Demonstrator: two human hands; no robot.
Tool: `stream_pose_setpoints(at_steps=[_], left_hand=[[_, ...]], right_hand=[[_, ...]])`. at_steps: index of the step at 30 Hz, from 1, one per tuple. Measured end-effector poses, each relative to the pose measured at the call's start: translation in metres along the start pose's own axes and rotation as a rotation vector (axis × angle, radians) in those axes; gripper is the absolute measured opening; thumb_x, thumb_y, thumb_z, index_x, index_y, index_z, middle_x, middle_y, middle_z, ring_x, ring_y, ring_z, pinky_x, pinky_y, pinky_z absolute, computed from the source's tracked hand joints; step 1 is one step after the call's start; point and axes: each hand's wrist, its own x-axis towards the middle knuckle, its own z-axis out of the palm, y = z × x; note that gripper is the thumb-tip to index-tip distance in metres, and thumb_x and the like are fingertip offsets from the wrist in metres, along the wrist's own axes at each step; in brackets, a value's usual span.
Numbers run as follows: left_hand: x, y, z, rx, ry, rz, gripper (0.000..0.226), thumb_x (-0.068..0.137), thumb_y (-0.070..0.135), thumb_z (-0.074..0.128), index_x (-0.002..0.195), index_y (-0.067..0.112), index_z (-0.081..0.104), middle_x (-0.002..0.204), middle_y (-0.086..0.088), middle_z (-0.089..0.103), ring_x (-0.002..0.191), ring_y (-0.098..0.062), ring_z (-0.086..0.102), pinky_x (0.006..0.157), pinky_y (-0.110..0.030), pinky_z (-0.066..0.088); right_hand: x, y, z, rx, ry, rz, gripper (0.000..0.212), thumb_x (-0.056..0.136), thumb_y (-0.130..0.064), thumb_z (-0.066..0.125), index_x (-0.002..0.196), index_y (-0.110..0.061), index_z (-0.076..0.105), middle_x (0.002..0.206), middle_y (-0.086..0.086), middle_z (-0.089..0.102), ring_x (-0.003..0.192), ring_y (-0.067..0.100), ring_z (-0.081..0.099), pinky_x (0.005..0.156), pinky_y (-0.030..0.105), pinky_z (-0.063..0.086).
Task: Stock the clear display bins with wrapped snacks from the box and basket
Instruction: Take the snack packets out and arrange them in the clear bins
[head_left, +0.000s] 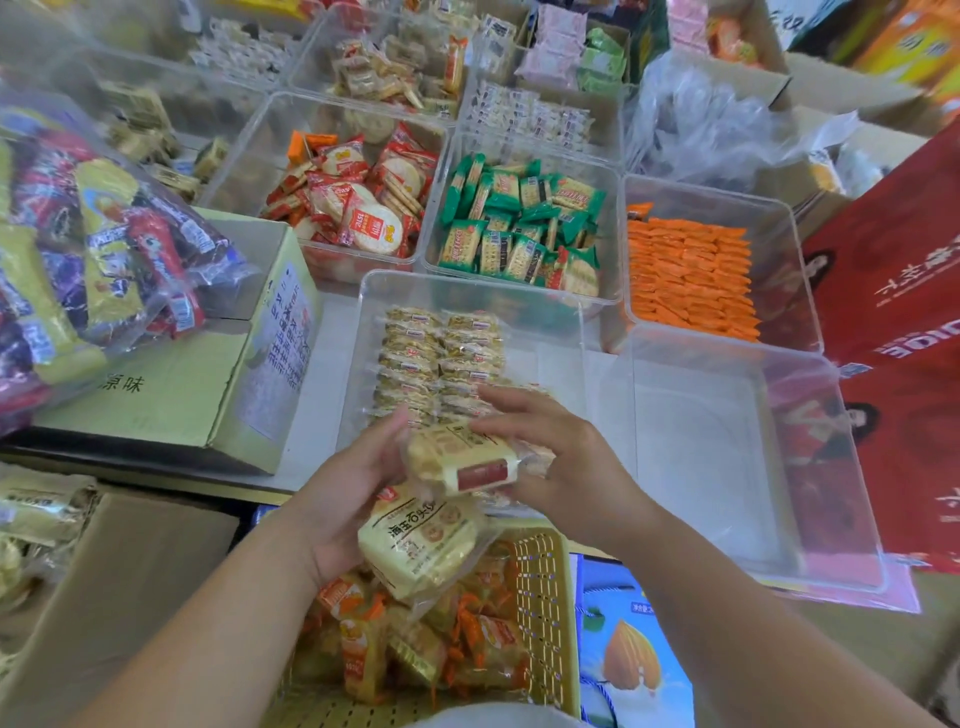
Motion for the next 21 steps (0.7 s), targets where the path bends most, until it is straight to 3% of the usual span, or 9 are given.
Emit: stream_pose_setpoints(at_steps=[2,5,8,10,11,14,17,21], left_hand=[[0.005,-0.002,-0.003,0.008,0.124,0.045,0.071,0.086,0.066,0.061,0.125,0.007,0.072,0.13,-0.032,0.062,0.105,-0.041,0.068,0.096,-0.053,0.053],[0.01,-0.003,-0.009,-0.066,0.281,0.162,0.039,0.085,0.052,0.069,0.1,0.018,0.079,0.119,-0.026,0.066,0.097,-0.04,0.072,0.086,-0.052,0.056],[0.012,-0.003,-0.017,-0.122,0.302,0.212,0.024,0.089,0.036,0.07,0.107,0.02,0.076,0.137,-0.028,0.061,0.118,-0.049,0.065,0.099,-0.066,0.049],[0.012,-0.003,-0.017,-0.151,0.297,0.215,0.026,0.084,0.035,0.072,0.105,0.02,0.077,0.135,-0.026,0.063,0.12,-0.048,0.064,0.098,-0.064,0.051],[0.012,-0.004,-0.016,-0.155,0.293,0.215,0.025,0.082,0.035,0.072,0.102,0.021,0.078,0.131,-0.025,0.065,0.117,-0.046,0.066,0.094,-0.058,0.054],[0.013,-0.006,-0.018,-0.164,0.286,0.231,0.025,0.079,0.034,0.072,0.099,0.021,0.078,0.122,-0.017,0.065,0.108,-0.038,0.065,0.086,-0.048,0.056],[0.015,-0.008,-0.024,-0.18,0.269,0.239,0.021,0.089,0.029,0.067,0.104,0.02,0.077,0.12,-0.018,0.067,0.105,-0.037,0.067,0.089,-0.049,0.056],[0.016,-0.01,-0.027,-0.174,0.258,0.246,0.019,0.094,0.024,0.061,0.104,0.02,0.077,0.117,-0.02,0.065,0.104,-0.035,0.062,0.085,-0.046,0.055]], right_hand=[[-0.003,0.003,-0.004,0.048,0.112,0.095,0.029,0.082,-0.021,0.083,0.107,-0.033,0.077,0.126,-0.021,0.066,0.124,-0.002,0.057,0.099,0.017,0.044],[-0.001,0.012,-0.018,-0.053,0.314,0.206,0.017,0.085,-0.03,0.08,0.093,-0.043,0.072,0.091,-0.021,0.072,0.088,-0.003,0.065,0.072,0.017,0.047],[0.012,0.022,-0.043,-0.401,0.369,0.104,0.022,0.086,-0.023,0.078,0.103,-0.035,0.071,0.079,-0.02,0.065,0.073,-0.001,0.058,0.064,0.006,0.039],[0.028,0.028,-0.059,-0.61,0.315,0.01,0.025,0.084,-0.013,0.078,0.109,-0.018,0.074,0.091,-0.009,0.064,0.077,0.011,0.059,0.07,0.009,0.042],[0.038,0.031,-0.066,-0.696,0.265,-0.023,0.025,0.084,-0.01,0.078,0.109,-0.013,0.075,0.097,-0.002,0.065,0.082,0.02,0.062,0.073,0.021,0.049],[0.068,0.038,-0.076,-0.992,0.047,-0.059,0.025,0.091,-0.011,0.067,0.114,-0.017,0.074,0.111,0.004,0.069,0.102,0.034,0.06,0.085,0.044,0.052],[0.093,0.05,-0.071,-1.269,-0.197,0.018,0.032,0.095,-0.016,0.055,0.121,-0.031,0.066,0.115,-0.005,0.065,0.11,0.026,0.054,0.094,0.041,0.044],[0.112,0.067,-0.051,-1.446,-0.342,0.064,0.035,0.089,-0.009,0.055,0.118,-0.025,0.066,0.107,0.002,0.062,0.103,0.027,0.056,0.085,0.039,0.043]])
